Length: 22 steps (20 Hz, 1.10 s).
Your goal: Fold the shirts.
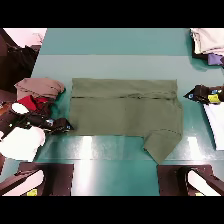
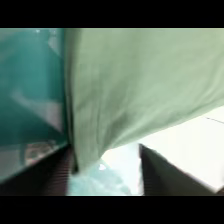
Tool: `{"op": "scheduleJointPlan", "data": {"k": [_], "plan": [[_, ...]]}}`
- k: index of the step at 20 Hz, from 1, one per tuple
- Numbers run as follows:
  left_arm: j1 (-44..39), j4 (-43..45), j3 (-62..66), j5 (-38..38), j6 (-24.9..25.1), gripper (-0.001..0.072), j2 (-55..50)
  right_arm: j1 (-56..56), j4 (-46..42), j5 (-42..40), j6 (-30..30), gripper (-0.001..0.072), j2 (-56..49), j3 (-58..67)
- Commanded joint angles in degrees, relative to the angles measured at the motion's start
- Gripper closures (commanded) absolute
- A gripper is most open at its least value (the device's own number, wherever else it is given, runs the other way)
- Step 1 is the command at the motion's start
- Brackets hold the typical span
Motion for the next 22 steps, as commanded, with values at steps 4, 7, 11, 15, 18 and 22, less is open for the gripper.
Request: {"op": "scheduleJointPlan", "data": {"k": [4, 7, 11, 15, 18, 22], "plan": [[-4.22, -3.30, 1.09, 3.04, -0.57, 0.0685, 0.04, -2.64, -12.74, 12.55, 4.63, 0.0405, 0.20, -0.35], [-4.22, -3.28, 5.55, 1.53, -0.39, 0.0685, 0.04, -6.80, -16.00, 14.38, 5.14, 0.0220, 2.95, -7.89], [-4.22, -3.30, 9.81, 1.36, -0.11, 0.0685, 0.04, -11.87, -14.25, 12.76, 5.07, 0.0248, 6.93, -25.90], [-4.22, -3.37, 10.58, 1.36, -0.11, 0.0685, 0.04, -12.41, -5.64, 3.65, 4.42, 0.0266, 7.80, -36.30], [-4.22, -3.37, 10.58, 0.35, -0.07, 0.0685, 0.04, -12.41, -5.03, -0.55, 4.98, 0.0288, 7.85, -38.86], [-4.22, -3.39, 10.58, 0.22, -0.07, 0.0685, 0.04, -12.41, -2.54, -3.67, 4.87, 0.0396, 7.82, -38.77]]}}
